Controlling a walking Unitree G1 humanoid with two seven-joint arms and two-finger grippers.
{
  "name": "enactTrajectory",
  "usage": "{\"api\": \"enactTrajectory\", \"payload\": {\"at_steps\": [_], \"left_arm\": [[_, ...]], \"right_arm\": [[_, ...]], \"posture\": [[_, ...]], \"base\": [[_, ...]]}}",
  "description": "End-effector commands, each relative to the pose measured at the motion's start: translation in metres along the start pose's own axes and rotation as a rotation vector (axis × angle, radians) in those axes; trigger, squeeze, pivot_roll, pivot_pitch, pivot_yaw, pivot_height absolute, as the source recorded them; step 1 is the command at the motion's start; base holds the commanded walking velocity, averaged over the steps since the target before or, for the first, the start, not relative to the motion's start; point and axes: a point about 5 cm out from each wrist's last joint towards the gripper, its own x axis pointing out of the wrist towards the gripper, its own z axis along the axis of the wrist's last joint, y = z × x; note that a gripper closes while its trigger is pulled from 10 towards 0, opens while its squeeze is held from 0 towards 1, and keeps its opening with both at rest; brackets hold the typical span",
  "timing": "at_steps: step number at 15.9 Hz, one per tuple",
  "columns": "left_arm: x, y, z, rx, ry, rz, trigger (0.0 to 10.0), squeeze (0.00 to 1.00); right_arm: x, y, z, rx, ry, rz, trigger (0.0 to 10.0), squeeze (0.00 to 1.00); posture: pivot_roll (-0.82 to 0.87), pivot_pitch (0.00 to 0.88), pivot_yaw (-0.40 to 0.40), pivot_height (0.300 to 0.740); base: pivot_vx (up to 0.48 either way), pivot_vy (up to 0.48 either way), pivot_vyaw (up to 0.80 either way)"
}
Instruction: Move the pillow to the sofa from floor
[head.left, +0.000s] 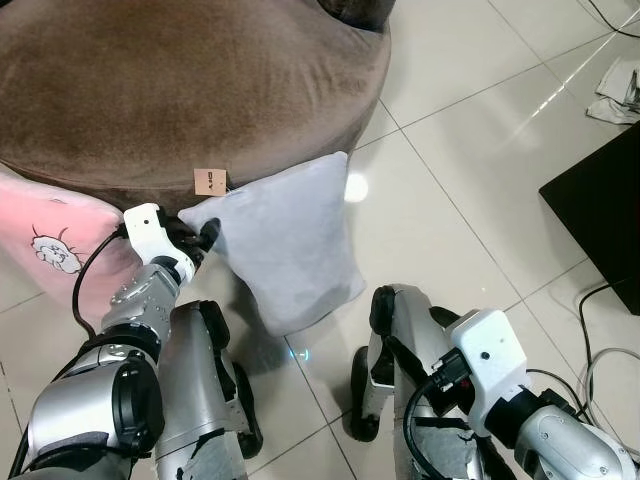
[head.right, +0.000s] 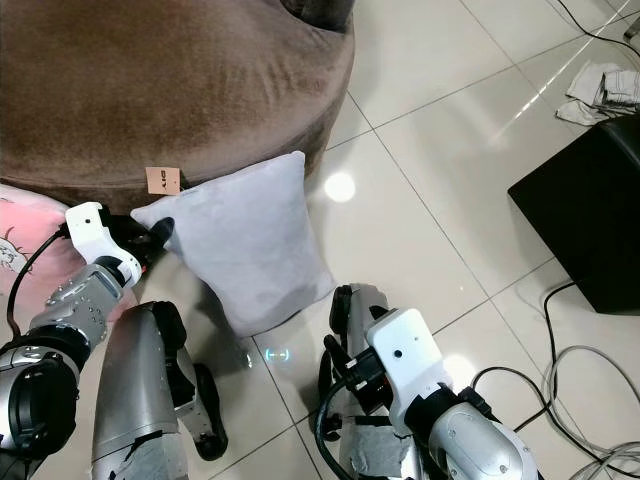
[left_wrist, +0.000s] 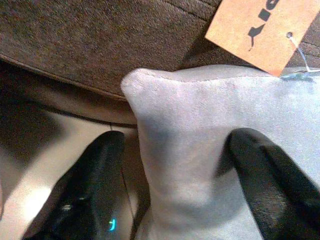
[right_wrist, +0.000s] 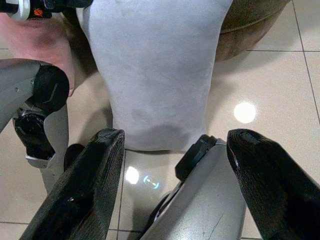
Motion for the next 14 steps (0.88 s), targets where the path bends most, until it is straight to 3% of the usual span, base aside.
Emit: {"api": "enactTrajectory", "payload": {"at_steps": [1, 14], "left_arm": [[-0.0043, 0.0046, -0.0149, -0.038, 0.050, 0.017, 0.0, 0.00], [-0.0061, 0.0036, -0.0201, -0.051, 0.073, -0.031, 0.0, 0.00]], "right_arm": [[-0.0046, 0.0015, -0.0018, 0.008, 0.018, 0.000, 10.0, 0.00], [-0.0036, 0.0015, -0.0035, 0.012, 0.027, -0.003, 10.0, 0.00]], "posture": [[-0.16, 0.451, -0.065, 0.505], [-0.15, 0.436, -0.063, 0.505]], "base": [[0.000, 0.000, 0.00], [0.000, 0.000, 0.00]]}}
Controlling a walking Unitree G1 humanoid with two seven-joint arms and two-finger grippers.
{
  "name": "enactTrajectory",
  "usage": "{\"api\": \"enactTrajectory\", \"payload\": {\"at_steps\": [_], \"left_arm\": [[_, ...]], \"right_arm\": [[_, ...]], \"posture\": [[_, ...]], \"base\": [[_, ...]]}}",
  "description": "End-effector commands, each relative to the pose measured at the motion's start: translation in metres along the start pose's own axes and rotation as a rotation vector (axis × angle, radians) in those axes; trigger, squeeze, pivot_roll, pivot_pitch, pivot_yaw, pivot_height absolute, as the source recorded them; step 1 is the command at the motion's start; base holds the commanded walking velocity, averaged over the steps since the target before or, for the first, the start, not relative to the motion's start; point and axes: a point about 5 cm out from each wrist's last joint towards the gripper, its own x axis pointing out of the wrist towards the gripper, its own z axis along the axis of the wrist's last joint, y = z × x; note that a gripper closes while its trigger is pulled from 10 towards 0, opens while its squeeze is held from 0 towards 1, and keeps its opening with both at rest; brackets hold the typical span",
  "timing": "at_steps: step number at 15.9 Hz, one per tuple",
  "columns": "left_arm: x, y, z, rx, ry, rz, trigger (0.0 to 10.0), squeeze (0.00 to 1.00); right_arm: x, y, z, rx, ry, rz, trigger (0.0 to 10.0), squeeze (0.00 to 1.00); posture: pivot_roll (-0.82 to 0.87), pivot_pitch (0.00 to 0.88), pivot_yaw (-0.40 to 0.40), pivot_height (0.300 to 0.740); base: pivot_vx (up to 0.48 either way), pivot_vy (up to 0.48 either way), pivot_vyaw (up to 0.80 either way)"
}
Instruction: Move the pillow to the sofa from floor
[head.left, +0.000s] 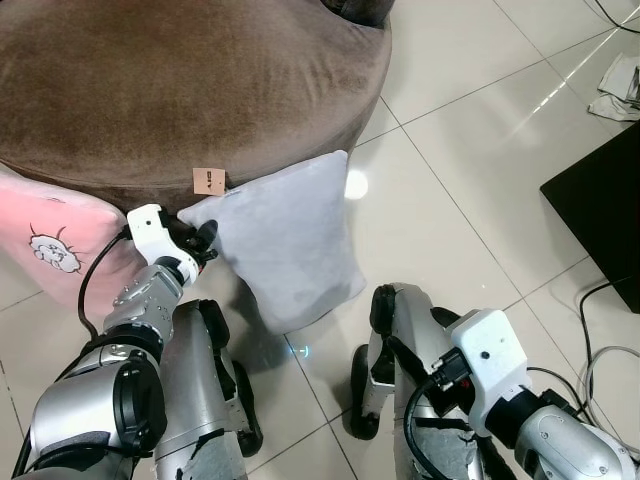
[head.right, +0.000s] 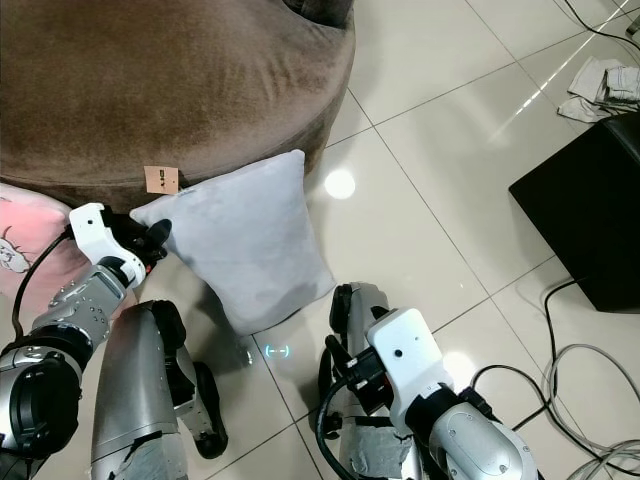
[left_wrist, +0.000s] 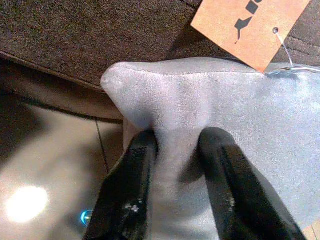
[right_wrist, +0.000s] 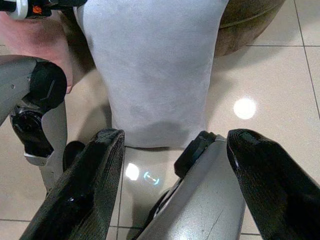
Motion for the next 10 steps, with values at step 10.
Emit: {"api": "enactTrajectory", "payload": {"at_steps": [10], "left_arm": [[-0.0073, 0.0046, -0.0239, -0.048, 0.066, -0.005, 0.0, 0.00]], "right_arm": [[0.0008, -0.0007, -0.0059, 0.012, 0.018, -0.013, 10.0, 0.00]], "posture": [[-0.13, 0.419, -0.038, 0.505]], "base": [[0.000, 0.000, 0.00]]}}
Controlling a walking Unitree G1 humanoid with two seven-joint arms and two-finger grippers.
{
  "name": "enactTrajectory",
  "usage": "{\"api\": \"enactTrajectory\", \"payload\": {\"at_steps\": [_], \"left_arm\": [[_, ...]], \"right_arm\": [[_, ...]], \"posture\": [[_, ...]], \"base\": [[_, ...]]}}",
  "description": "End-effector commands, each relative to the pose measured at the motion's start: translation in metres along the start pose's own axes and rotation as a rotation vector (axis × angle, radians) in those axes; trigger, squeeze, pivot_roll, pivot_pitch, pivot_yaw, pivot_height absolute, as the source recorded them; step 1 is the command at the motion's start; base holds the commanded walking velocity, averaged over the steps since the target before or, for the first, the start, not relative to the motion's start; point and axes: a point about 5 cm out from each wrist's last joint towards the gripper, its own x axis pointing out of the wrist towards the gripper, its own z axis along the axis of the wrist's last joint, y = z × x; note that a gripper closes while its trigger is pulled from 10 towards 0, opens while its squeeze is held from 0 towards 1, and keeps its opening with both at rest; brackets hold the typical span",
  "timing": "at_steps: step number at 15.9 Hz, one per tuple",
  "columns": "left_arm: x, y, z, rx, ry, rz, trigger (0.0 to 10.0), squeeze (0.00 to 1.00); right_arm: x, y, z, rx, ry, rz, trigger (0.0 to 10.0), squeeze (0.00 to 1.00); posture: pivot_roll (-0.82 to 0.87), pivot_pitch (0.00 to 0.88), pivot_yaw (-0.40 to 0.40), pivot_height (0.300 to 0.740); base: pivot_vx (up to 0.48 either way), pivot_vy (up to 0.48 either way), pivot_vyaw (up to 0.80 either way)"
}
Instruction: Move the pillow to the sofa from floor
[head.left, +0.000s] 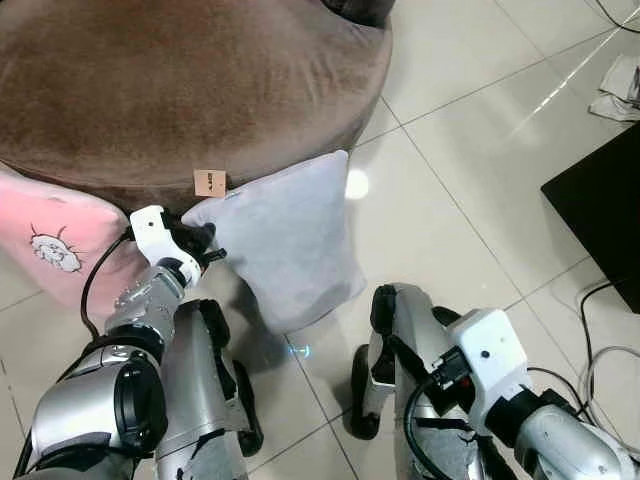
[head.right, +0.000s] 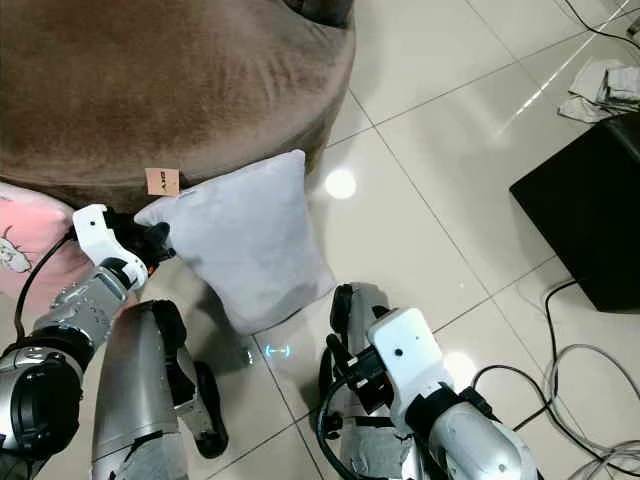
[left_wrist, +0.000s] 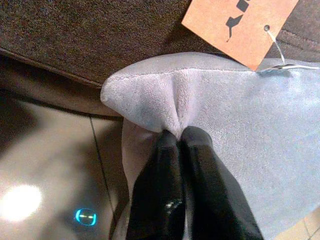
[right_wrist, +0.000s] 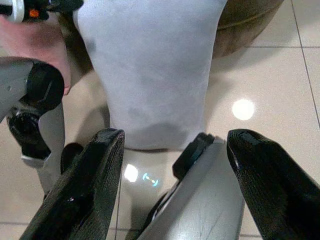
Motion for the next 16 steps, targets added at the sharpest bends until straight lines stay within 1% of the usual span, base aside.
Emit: {"api": "enactTrajectory", "payload": {"at_steps": [1, 2, 3, 5, 6, 7, 8, 9, 11, 12, 13, 14, 15, 16], "left_arm": [[-0.007, 0.007, -0.020, -0.033, 0.052, 0.017, 0.0, 0.00], [-0.007, 0.001, -0.026, -0.025, 0.044, -0.030, 0.0, 0.00], [-0.007, -0.001, -0.027, -0.034, 0.034, -0.040, 0.0, 0.00], [-0.008, -0.009, -0.035, -0.050, 0.010, -0.099, 0.0, 0.00], [-0.008, -0.011, -0.037, -0.047, 0.008, -0.111, 0.0, 0.00], [-0.005, -0.027, -0.042, -0.025, -0.008, -0.196, 0.0, 0.00], [-0.005, -0.029, -0.042, -0.027, -0.012, -0.208, 0.0, 0.00], [-0.001, -0.044, -0.041, 0.001, -0.024, -0.284, 0.0, 0.00], [0.003, -0.066, -0.037, 0.062, -0.038, -0.408, 0.0, 0.00], [0.005, -0.075, -0.035, 0.088, -0.041, -0.458, 0.0, 0.00], [0.005, -0.080, -0.033, 0.109, -0.043, -0.491, 0.0, 0.00], [0.004, -0.092, -0.031, 0.183, -0.046, -0.581, 0.0, 0.00], [0.002, -0.101, -0.031, 0.228, -0.048, -0.635, 0.0, 0.00], [0.000, -0.104, -0.031, 0.257, -0.053, -0.662, 0.0, 0.00]], "right_arm": [[0.000, 0.000, -0.006, 0.015, 0.023, -0.008, 10.0, 0.00], [0.007, -0.006, -0.009, 0.021, 0.011, -0.043, 10.0, 0.00], [0.009, -0.007, -0.009, 0.023, 0.008, -0.052, 10.0, 0.00], [0.020, -0.015, -0.014, 0.032, -0.001, -0.084, 10.0, 0.00], [0.024, -0.017, -0.015, 0.032, -0.001, -0.089, 10.0, 0.00], [0.036, -0.027, -0.018, 0.028, -0.014, -0.123, 10.0, 0.00], [0.037, -0.028, -0.019, 0.032, -0.016, -0.127, 10.0, 0.00], [0.044, -0.034, -0.021, 0.023, -0.021, -0.150, 10.0, 0.00], [0.055, -0.042, -0.023, 0.025, -0.037, -0.184, 10.0, 0.00], [0.061, -0.047, -0.023, 0.026, -0.043, -0.200, 10.0, 0.00], [0.064, -0.048, -0.023, 0.026, -0.049, -0.207, 10.0, 0.00], [0.070, -0.052, -0.021, 0.020, -0.067, -0.220, 10.0, 0.00], [0.076, -0.056, -0.020, 0.016, -0.076, -0.230, 10.0, 0.00], [0.079, -0.057, -0.020, 0.014, -0.082, -0.236, 10.0, 0.00]], "posture": [[-0.13, 0.415, -0.034, 0.505], [-0.11, 0.388, -0.015, 0.505], [-0.09, 0.378, -0.005, 0.505], [-0.06, 0.353, 0.018, 0.505], [-0.05, 0.337, 0.031, 0.505], [-0.02, 0.311, 0.045, 0.505], [-0.02, 0.311, 0.045, 0.505], [0.00, 0.284, 0.058, 0.505], [0.03, 0.244, 0.071, 0.505], [0.04, 0.233, 0.077, 0.505], [0.04, 0.230, 0.078, 0.505], [0.05, 0.223, 0.080, 0.505], [0.05, 0.204, 0.086, 0.505], [0.05, 0.192, 0.092, 0.505]], "base": [[0.000, 0.000, 0.00], [0.000, 0.000, 0.00], [0.000, 0.000, 0.00], [0.000, 0.000, 0.00], [0.000, 0.000, 0.00], [0.000, 0.000, 0.00], [0.000, 0.000, 0.00], [0.000, 0.000, 0.00], [0.000, 0.000, 0.00], [0.000, 0.000, 0.00], [0.000, 0.000, 0.00], [0.000, 0.000, 0.00], [0.000, 0.000, 0.00], [0.000, 0.000, 0.00]]}}
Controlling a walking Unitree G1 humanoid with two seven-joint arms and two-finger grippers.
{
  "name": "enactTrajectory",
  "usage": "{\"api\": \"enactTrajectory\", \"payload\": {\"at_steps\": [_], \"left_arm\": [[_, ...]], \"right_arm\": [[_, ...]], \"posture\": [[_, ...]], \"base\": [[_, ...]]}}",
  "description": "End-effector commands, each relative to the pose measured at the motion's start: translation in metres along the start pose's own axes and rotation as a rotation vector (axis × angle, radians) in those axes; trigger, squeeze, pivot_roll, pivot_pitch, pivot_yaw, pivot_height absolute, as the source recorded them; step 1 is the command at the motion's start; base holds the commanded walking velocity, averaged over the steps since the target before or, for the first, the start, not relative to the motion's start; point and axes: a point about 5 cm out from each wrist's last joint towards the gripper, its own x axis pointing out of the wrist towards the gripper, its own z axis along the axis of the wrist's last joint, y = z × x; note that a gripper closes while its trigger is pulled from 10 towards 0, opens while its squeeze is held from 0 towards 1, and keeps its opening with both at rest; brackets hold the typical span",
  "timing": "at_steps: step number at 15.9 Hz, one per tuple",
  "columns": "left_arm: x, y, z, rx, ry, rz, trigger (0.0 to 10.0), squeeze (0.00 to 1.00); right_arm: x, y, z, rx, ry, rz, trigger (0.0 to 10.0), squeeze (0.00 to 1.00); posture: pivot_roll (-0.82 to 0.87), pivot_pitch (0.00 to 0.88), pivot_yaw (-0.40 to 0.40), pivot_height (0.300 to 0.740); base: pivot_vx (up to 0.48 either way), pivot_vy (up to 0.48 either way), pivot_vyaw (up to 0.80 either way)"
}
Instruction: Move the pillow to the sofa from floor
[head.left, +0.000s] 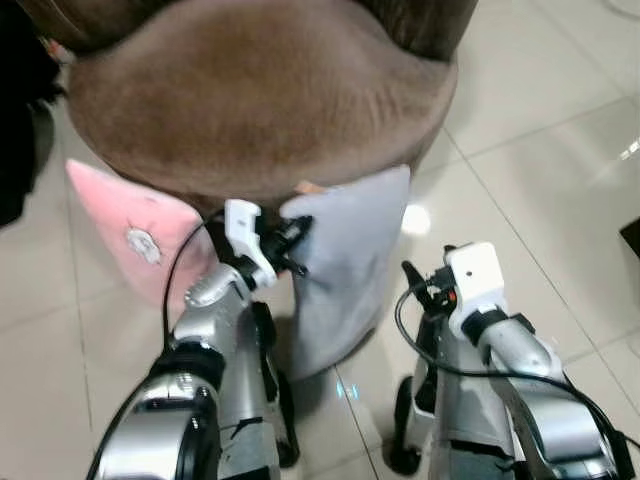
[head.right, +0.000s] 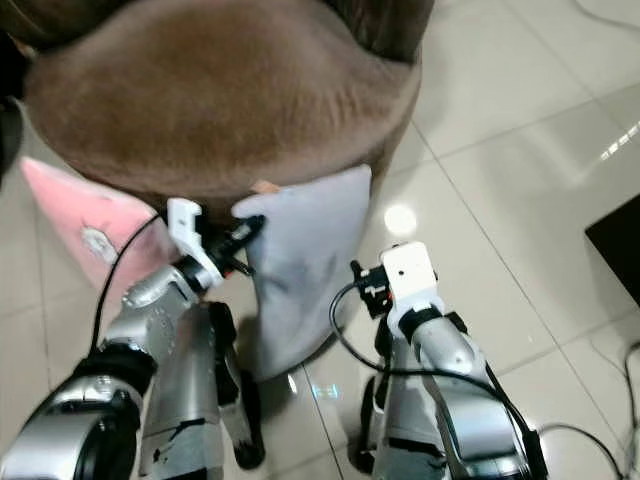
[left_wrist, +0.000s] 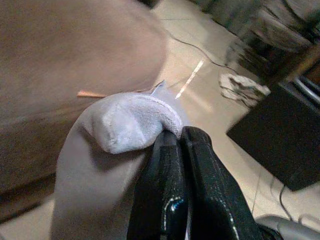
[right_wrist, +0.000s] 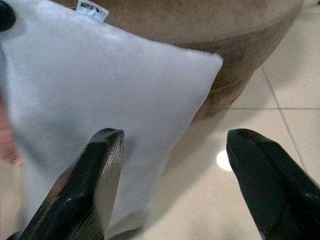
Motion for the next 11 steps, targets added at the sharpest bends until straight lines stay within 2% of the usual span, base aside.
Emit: {"api": "enactTrajectory", "payload": {"at_steps": [1, 2, 3, 4, 5, 6, 7, 8, 10, 11], "left_arm": [[-0.005, -0.006, 0.001, 0.102, 0.002, -0.051, 0.0, 0.00], [-0.006, -0.006, 0.002, 0.141, 0.000, -0.052, 0.0, 0.00], [-0.009, -0.006, 0.017, 0.223, -0.051, -0.032, 0.0, 0.00], [-0.013, -0.004, 0.033, 0.246, -0.122, -0.002, 0.0, 0.00], [-0.014, -0.004, 0.037, 0.251, -0.142, 0.006, 0.0, 0.00], [-0.019, -0.006, 0.049, 0.278, -0.189, 0.011, 0.0, 0.00], [-0.021, -0.011, 0.057, 0.266, -0.223, 0.004, 0.0, 0.00], [-0.026, -0.021, 0.064, 0.234, -0.257, -0.037, 0.0, 0.00], [-0.034, -0.036, 0.066, 0.145, -0.259, -0.165, 0.0, 0.00], [-0.038, -0.038, 0.071, 0.109, -0.259, -0.211, 0.0, 0.00]], "right_arm": [[0.005, -0.002, -0.007, 0.011, 0.003, -0.026, 10.0, 0.00], [0.008, -0.003, -0.006, 0.015, -0.002, -0.033, 10.0, 0.00], [0.018, -0.006, -0.003, 0.034, -0.028, -0.047, 10.0, 0.00], [0.023, -0.007, 0.001, 0.073, -0.046, -0.045, 10.0, 0.00], [0.025, -0.007, 0.002, 0.088, -0.051, -0.042, 10.0, 0.00], [0.031, -0.010, 0.002, 0.172, -0.061, -0.061, 10.0, 1.00], [0.035, -0.013, 0.003, 0.246, -0.070, -0.087, 10.0, 1.00], [0.042, -0.017, 0.002, 0.365, -0.084, -0.122, 10.0, 1.00], [0.050, -0.019, -0.005, 0.497, -0.080, -0.169, 10.0, 1.00], [0.053, -0.019, -0.006, 0.555, -0.084, -0.179, 10.0, 1.00]], "posture": [[0.05, 0.162, 0.096, 0.505], [0.05, 0.159, 0.096, 0.505], [0.05, 0.142, 0.095, 0.505], [0.04, 0.126, 0.095, 0.505], [0.04, 0.120, 0.095, 0.505], [0.04, 0.098, 0.099, 0.505], [0.05, 0.092, 0.111, 0.505], [0.05, 0.083, 0.117, 0.505], [0.07, 0.069, 0.105, 0.505], [0.07, 0.061, 0.095, 0.505]], "base": [[0.000, 0.000, 0.00], [0.000, 0.000, 0.00], [0.000, 0.000, 0.00], [0.000, 0.000, 0.00], [0.000, 0.000, 0.00], [0.000, 0.000, 0.00], [0.000, 0.000, 0.00], [0.000, 0.000, 0.00], [0.000, 0.000, 0.00], [0.000, 0.000, 0.00]]}}
